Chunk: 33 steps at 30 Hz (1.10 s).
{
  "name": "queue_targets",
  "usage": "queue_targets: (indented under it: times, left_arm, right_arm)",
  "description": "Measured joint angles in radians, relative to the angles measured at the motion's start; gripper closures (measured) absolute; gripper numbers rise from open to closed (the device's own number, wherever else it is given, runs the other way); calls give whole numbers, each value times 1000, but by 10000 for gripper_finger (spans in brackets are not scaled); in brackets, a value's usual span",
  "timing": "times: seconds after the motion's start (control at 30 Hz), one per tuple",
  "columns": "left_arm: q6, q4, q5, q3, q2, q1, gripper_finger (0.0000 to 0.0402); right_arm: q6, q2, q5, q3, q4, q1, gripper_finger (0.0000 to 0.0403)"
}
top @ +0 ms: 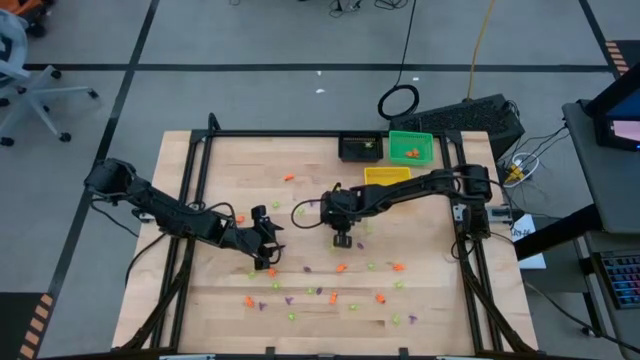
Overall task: Sort Halloween decoration
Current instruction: Put the violet witch hat toy into the yellow basket
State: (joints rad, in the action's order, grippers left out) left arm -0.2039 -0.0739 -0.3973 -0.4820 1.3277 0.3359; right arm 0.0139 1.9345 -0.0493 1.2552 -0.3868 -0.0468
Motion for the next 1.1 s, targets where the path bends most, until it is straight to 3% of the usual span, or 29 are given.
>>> queue_targets:
  times: [0.47, 0.63, 0.87, 1.1]
  left_arm:
    - [-1, 2, 4, 0, 0, 0, 159]
    - [-1, -1, 7, 0, 0, 0, 159]
    - [-1, -32, 16, 0, 0, 0, 159]
    - [0, -61, 19, 0, 0, 0, 159]
  right_arm:
    - [35, -197, 1, 0, -38, 108, 399]
    - [52, -237, 90, -5, -10, 199, 399]
    - [31, -243, 180, -140, 330, 276, 399]
    - [-13, -242, 188, -317, 739, 266, 399]
